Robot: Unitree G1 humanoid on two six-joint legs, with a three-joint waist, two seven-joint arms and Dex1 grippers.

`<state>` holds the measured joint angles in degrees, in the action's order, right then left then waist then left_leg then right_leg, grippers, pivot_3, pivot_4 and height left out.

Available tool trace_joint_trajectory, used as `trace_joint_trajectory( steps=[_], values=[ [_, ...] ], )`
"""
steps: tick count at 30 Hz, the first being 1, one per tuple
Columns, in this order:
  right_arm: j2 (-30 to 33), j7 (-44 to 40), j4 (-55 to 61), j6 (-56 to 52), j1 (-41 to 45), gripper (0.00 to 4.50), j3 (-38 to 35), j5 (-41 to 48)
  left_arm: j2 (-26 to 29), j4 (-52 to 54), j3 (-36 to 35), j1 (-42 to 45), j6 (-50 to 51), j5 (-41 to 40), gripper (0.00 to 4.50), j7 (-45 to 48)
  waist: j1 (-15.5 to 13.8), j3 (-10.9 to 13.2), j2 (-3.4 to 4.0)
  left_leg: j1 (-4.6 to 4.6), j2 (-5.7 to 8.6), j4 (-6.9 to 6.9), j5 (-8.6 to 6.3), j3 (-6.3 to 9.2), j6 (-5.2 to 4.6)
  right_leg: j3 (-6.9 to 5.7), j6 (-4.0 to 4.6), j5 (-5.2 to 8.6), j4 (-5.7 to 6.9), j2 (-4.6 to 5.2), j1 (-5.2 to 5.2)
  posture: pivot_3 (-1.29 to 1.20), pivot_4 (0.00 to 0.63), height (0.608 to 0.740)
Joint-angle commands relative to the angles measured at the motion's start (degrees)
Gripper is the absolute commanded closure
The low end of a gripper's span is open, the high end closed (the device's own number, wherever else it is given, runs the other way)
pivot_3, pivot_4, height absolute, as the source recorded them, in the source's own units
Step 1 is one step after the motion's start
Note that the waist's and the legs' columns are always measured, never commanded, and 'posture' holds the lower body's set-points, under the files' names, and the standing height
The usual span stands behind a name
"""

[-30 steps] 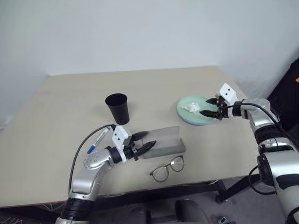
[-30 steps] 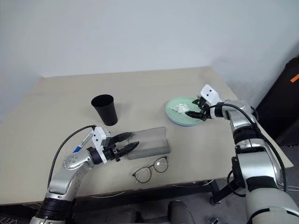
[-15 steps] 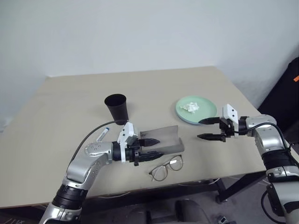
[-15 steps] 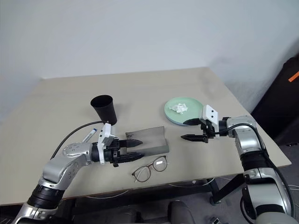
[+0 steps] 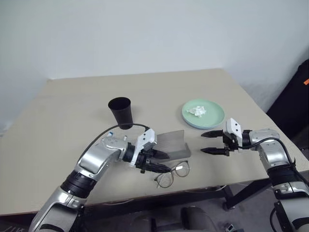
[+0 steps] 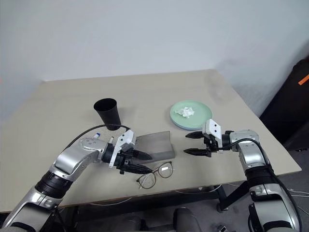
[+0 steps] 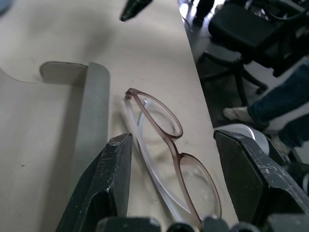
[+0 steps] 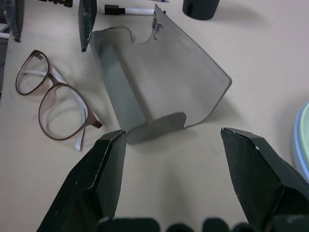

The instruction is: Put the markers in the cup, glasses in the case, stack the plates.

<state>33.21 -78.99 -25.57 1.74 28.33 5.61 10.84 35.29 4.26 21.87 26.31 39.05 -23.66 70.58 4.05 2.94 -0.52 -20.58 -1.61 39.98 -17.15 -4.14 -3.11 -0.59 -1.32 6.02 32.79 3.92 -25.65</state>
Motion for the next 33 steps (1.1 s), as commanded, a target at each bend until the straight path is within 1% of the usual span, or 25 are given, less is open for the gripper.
trace_joint_trajectory(
  steps=[1, 11, 18, 22, 25, 27, 33],
  values=[
    [-0.3, 1.4, 1.5, 1.3, 0.2, 1.15, -1.2, 1.2, 0.2, -0.4, 1.4, 3.2, 0.6, 0.4, 1.70, 2.9, 0.0, 0.0, 0.00, -0.01, 0.00, 0.00, 0.00, 0.00, 0.00, 0.00, 0.00, 0.00, 0.00, -0.01, 0.00, 0.00, 0.000, 0.740],
    [-1.4, 5.3, 3.1, 2.6, -2.4, 1.15, -1.2, 1.2, -1.8, -7.1, 6.2, 8.9, 2.7, 2.9, 1.70, 7.4, 0.0, 0.0, -0.01, -0.03, 0.04, 0.00, 0.00, 0.02, -0.02, 0.03, 0.00, 0.00, -0.01, 0.00, 0.00, 0.00, 0.000, 0.740],
    [-1.1, 7.0, 4.4, 2.4, -3.7, 1.15, -1.3, 1.0, -5.1, -10.9, 7.4, 10.3, 3.3, 3.9, 1.70, 7.9, 0.0, 0.0, -0.01, -0.02, 0.04, 0.00, 0.01, 0.05, -0.03, 0.08, -0.01, 0.01, -0.01, 0.00, 0.00, 0.00, 0.000, 0.740],
    [-0.8, 7.3, 4.8, 2.4, -4.1, 1.15, -1.2, 0.9, -5.8, -11.7, 7.6, 10.4, 3.0, 4.7, 1.70, 7.8, 0.0, 0.0, -0.02, -0.01, 0.04, 0.00, 0.01, 0.06, -0.04, 0.13, -0.01, 0.00, -0.01, -0.02, -0.01, 0.00, 0.000, 0.740],
    [-0.6, 7.5, 4.4, 2.4, -3.9, 1.10, -1.2, 0.8, -5.9, -11.6, 8.0, 10.2, 3.2, 5.1, 2.26, 8.1, 0.0, 0.0, -0.02, -0.01, 0.04, 0.00, 0.02, 0.06, -0.06, 0.14, -0.01, 0.01, 0.00, -0.02, -0.01, 0.00, 0.000, 0.740],
    [-0.5, 7.5, 4.2, 2.4, -3.7, 1.10, -1.2, 0.8, -6.1, -11.5, 8.2, 10.0, 3.0, 5.5, 2.91, 8.0, 0.0, 0.0, -0.02, -0.01, 0.04, 0.01, 0.02, 0.06, -0.06, 0.15, 0.00, 0.00, -0.01, -0.01, 0.00, 0.00, 0.000, 0.740],
    [-0.5, 7.8, 2.8, 3.0, -2.8, 1.10, -1.0, 0.4, -6.1, -11.8, 8.1, 9.7, 2.1, 6.5, 2.91, 7.7, 0.0, 0.0, -0.02, -0.01, 0.05, 0.01, 0.02, 0.08, -0.07, 0.19, -0.01, 0.01, -0.01, -0.02, -0.01, 0.00, 0.000, 0.740]
  ],
)
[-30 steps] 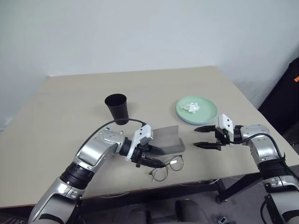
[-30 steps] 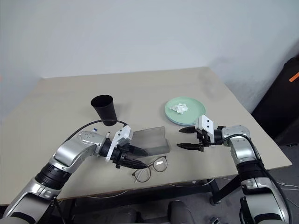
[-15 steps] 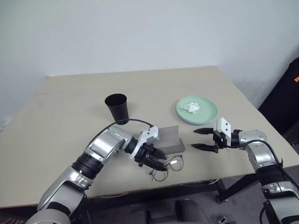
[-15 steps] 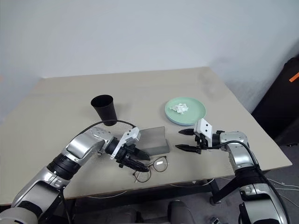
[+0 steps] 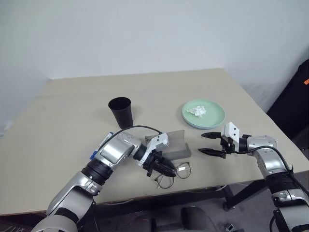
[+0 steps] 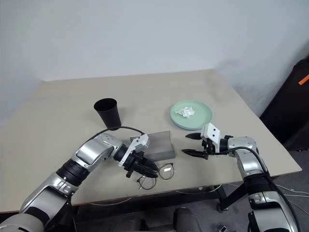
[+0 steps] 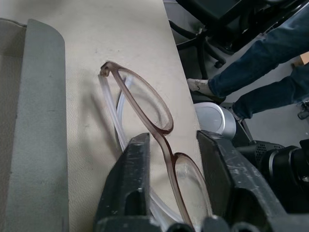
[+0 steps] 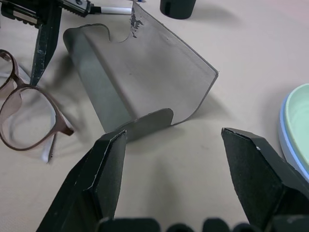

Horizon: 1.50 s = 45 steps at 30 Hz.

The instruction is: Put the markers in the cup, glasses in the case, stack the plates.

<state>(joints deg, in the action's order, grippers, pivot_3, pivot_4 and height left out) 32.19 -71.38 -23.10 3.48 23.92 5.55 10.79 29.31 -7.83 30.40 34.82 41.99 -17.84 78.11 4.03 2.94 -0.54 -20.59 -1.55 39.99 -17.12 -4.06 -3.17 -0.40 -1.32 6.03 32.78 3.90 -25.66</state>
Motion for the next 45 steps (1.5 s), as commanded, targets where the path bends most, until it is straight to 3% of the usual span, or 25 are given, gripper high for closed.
trace_joint_trajectory(
  steps=[1, 2, 5, 8, 17, 31, 37, 45],
  values=[
    [0.5, 0.3, 0.1, 1.3, 1.8, 1.10, -0.9, 0.4, -0.1, 0.2, -0.4, 1.2, -1.0, 0.9, 2.91, 0.2, 0.0, 0.0, 0.00, 0.00, 0.00, 0.00, 0.00, 0.00, 0.00, 0.00, 0.00, 0.00, 0.00, 0.00, 0.00, 0.00, 0.000, 0.740],
    [0.4, 0.3, -0.1, 1.5, 1.9, 1.10, -0.9, 0.3, -0.1, 0.1, -0.3, 1.2, -1.1, 1.0, 2.91, 0.3, 0.0, 0.0, 0.00, 0.00, 0.00, 0.00, 0.00, 0.00, 0.00, 0.00, 0.00, 0.00, 0.00, 0.00, 0.00, 0.00, 0.000, 0.740],
    [0.3, 0.4, -0.7, 1.8, 2.3, 1.10, -0.8, 0.1, -0.2, 0.0, -0.6, 1.2, -1.2, 1.3, 3.51, 0.4, 0.0, 0.0, 0.00, 0.00, 0.00, 0.00, 0.01, 0.00, -0.01, 0.02, 0.00, 0.00, 0.00, 0.00, 0.00, 0.00, 0.000, 0.740],
    [0.2, 0.5, -1.1, 2.1, 2.5, 1.10, -0.8, 0.1, -0.1, 0.0, -0.7, 1.1, -1.5, 1.5, 4.47, 0.6, 0.0, 0.0, 0.00, 0.00, 0.01, 0.00, 0.01, 0.00, -0.02, 0.03, 0.00, 0.00, 0.00, 0.00, 0.00, 0.00, 0.000, 0.740],
    [0.1, 1.0, -1.6, 2.7, 2.3, 1.10, -0.8, 0.1, -0.7, -0.3, -1.9, 1.4, -2.9, 1.4, 4.47, 0.3, 0.0, 0.0, 0.00, 0.02, 0.02, 0.01, 0.02, 0.00, -0.04, 0.10, 0.00, 0.00, 0.01, 0.00, 0.00, 0.00, 0.000, 0.740],
    [1.3, 3.0, -7.2, 4.6, 4.9, 1.10, -2.3, -0.3, 0.3, 2.5, -10.9, 9.0, -4.1, -2.8, 4.47, 1.5, 0.0, 0.0, -0.02, 0.04, 0.08, 0.04, 0.05, -0.01, -0.10, 0.34, 0.00, 0.00, 0.01, -0.08, 0.02, 0.00, 0.000, 0.740],
    [1.2, 2.8, -8.3, 5.2, 4.9, 1.10, -1.9, -0.4, 0.9, -5.8, -9.6, 14.2, -12.0, 4.3, 4.47, -1.7, 0.0, 0.0, -0.02, 0.02, 0.13, 0.05, 0.06, -0.03, -0.11, 0.45, 0.00, 0.00, 0.00, -0.16, 0.06, 0.00, 0.000, 0.740],
    [0.4, 3.1, -8.0, 5.2, 5.0, 1.10, -1.5, -0.4, -2.5, -20.4, -3.8, 18.5, -25.8, 16.1, 4.47, -3.6, 0.0, 0.0, -0.03, 0.03, 0.18, 0.05, 0.08, -0.05, -0.16, 0.64, -0.01, 0.00, 0.00, -0.20, 0.09, 0.00, 0.000, 0.740]
  ],
)
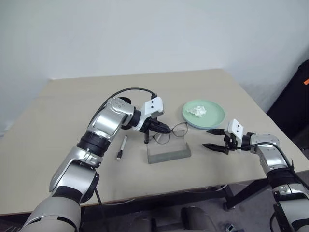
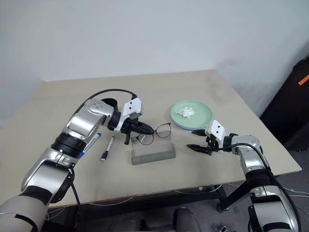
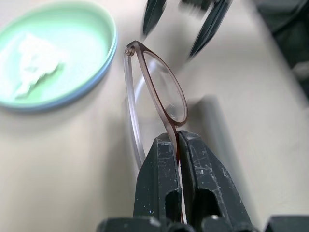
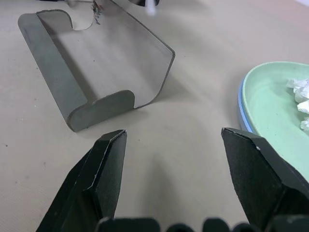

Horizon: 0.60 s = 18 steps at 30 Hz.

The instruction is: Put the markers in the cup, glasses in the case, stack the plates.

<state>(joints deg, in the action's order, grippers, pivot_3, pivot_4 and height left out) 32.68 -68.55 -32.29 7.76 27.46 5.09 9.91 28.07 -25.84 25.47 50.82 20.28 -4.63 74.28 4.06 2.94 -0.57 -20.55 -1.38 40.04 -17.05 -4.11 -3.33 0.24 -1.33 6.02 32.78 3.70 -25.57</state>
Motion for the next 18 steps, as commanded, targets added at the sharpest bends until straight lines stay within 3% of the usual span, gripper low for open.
trace_joint_trajectory(
  steps=[1, 7, 18],
  values=[
    [-0.2, 0.3, 1.3, 0.9, 1.4, 1.10, -1.1, 0.5, -1.9, -3.4, 1.5, 2.6, -5.0, 3.6, 4.47, 0.5, 0.0, 0.0, -0.01, -0.02, 0.00, 0.00, 0.00, -0.01, 0.00, 0.01, 0.00, 0.00, -0.01, -0.01, 0.00, 0.00, 0.000, 0.740],
    [-0.2, 1.0, 2.6, 0.8, 0.4, 1.10, -1.3, 0.6, -4.5, -8.6, 3.4, 3.2, -8.6, 7.8, 4.47, 1.3, 0.0, 0.0, -0.02, -0.06, 0.04, 0.00, -0.01, 0.00, -0.01, 0.05, -0.01, 0.00, -0.01, -0.02, -0.01, 0.00, 0.000, 0.740],
    [0.3, 1.9, 4.4, 0.2, -1.5, 1.10, -1.4, 0.6, -5.1, -8.3, 2.1, 2.1, -3.6, 5.5, 4.47, 9.5, 0.0, 0.0, -0.03, -0.02, 0.07, 0.01, 0.00, 0.01, -0.11, 0.33, -0.04, 0.02, 0.00, -0.06, -0.02, 0.00, 0.000, 0.740]
  ],
)
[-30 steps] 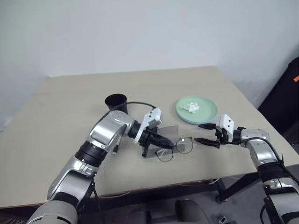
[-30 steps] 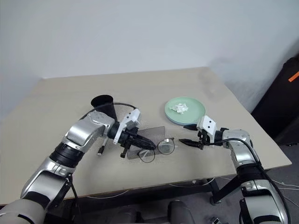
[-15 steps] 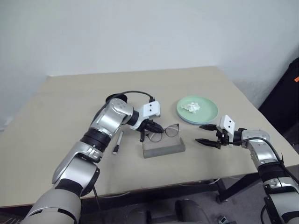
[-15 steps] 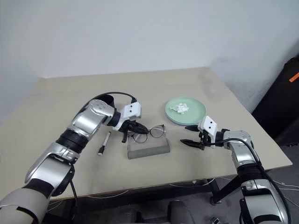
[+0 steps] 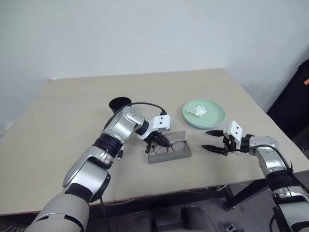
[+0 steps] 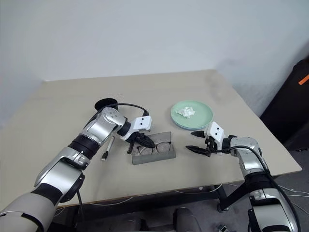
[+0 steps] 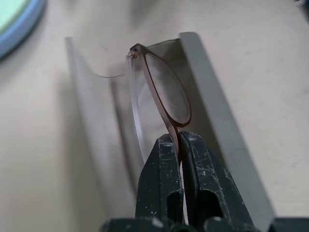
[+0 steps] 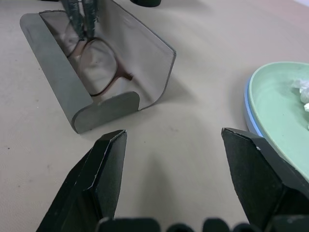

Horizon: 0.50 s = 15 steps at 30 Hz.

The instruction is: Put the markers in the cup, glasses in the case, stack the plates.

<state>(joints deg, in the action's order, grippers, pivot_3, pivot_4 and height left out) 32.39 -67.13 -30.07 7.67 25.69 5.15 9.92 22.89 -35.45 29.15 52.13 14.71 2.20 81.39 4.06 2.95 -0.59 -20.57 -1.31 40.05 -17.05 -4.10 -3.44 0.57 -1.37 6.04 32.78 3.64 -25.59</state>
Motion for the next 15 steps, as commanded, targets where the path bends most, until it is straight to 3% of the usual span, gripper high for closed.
trace_joint_trajectory(
  steps=[1, 10, 13, 15],
  values=[
    [0.6, 0.5, 2.2, 0.3, 0.3, 1.10, -1.4, 0.6, 0.2, 1.7, -1.6, 0.6, 2.4, -1.5, 4.47, 3.0, 0.0, 0.0, 0.00, 0.00, 0.01, 0.00, 0.00, 0.00, -0.01, 0.03, -0.01, 0.00, 0.00, -0.01, 0.00, 0.00, 0.000, 0.740],
    [0.2, 0.7, 1.3, 0.5, 1.1, 1.10, -1.0, 0.4, 0.8, 3.8, -1.2, -1.3, 3.8, -0.5, 4.47, 2.7, 0.0, 0.0, -0.01, 0.00, -0.02, 0.01, 0.00, 0.02, -0.03, 0.18, -0.02, 0.01, 0.00, -0.15, 0.00, 0.00, 0.000, 0.740],
    [0.0, 0.7, 1.0, 0.6, 1.2, 1.10, -0.9, 0.3, 0.4, 3.7, -2.1, -1.2, 4.3, -1.0, 3.88, 1.7, 0.0, 0.0, -0.01, 0.00, -0.02, 0.01, 0.00, 0.02, -0.03, 0.20, -0.02, 0.01, 0.00, -0.16, 0.00, 0.00, 0.000, 0.740],
    [-0.1, 0.6, 1.0, 0.6, 1.2, 1.10, -0.7, 0.3, 0.0, 3.5, -2.9, -0.9, 4.4, -1.4, 3.20, 0.6, 0.0, 0.0, -0.01, 0.00, -0.02, 0.02, 0.00, 0.02, -0.03, 0.22, -0.02, 0.01, 0.00, -0.17, 0.00, 0.00, 0.000, 0.740]
  ],
)
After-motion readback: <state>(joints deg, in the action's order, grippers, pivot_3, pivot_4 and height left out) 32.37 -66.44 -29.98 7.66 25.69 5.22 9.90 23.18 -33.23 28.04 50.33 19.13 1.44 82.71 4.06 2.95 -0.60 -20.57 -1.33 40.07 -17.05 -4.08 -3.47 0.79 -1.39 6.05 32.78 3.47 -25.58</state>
